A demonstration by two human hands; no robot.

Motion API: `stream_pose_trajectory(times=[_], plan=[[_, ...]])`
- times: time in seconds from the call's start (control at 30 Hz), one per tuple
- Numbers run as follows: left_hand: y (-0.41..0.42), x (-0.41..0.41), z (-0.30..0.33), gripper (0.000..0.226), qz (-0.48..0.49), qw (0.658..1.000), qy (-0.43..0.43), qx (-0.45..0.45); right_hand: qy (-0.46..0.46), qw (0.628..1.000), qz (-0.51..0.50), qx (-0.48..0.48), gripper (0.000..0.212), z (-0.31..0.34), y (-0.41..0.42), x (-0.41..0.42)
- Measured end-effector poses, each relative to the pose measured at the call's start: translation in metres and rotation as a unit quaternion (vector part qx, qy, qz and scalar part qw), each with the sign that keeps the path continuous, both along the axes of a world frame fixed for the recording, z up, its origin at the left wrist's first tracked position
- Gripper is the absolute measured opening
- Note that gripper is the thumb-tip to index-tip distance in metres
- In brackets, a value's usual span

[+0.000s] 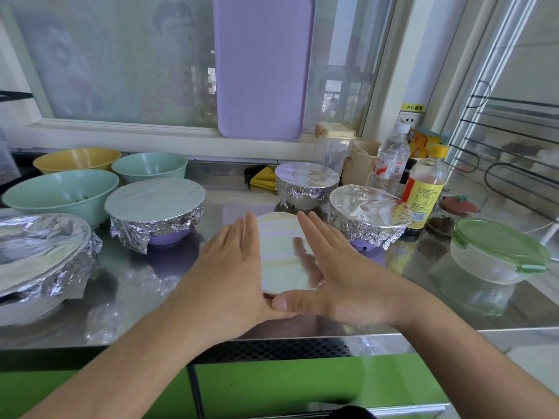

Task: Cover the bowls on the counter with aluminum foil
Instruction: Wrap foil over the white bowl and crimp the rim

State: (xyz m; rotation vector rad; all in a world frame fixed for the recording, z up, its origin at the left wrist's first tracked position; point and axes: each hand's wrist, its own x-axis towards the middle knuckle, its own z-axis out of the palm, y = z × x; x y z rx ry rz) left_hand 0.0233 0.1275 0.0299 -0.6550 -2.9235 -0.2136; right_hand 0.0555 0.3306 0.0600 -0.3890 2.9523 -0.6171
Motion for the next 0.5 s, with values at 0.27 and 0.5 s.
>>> stream_pose_trajectory(times=[0.27, 0.5], plan=[[-0.007, 0.003, 0.009, 0.162, -0.007, 0.996, -0.068, 0.049, 0.034, 0.999, 0.000, 0.014, 0.138, -0.004, 0.004, 0.002], [-0.029, 0.013, 0.009, 0.132, -0.083, 0.972, -0.079, 0.204, 0.052, 0.998, 0.020, -0.008, 0.139, -0.006, 0.010, 0.003]])
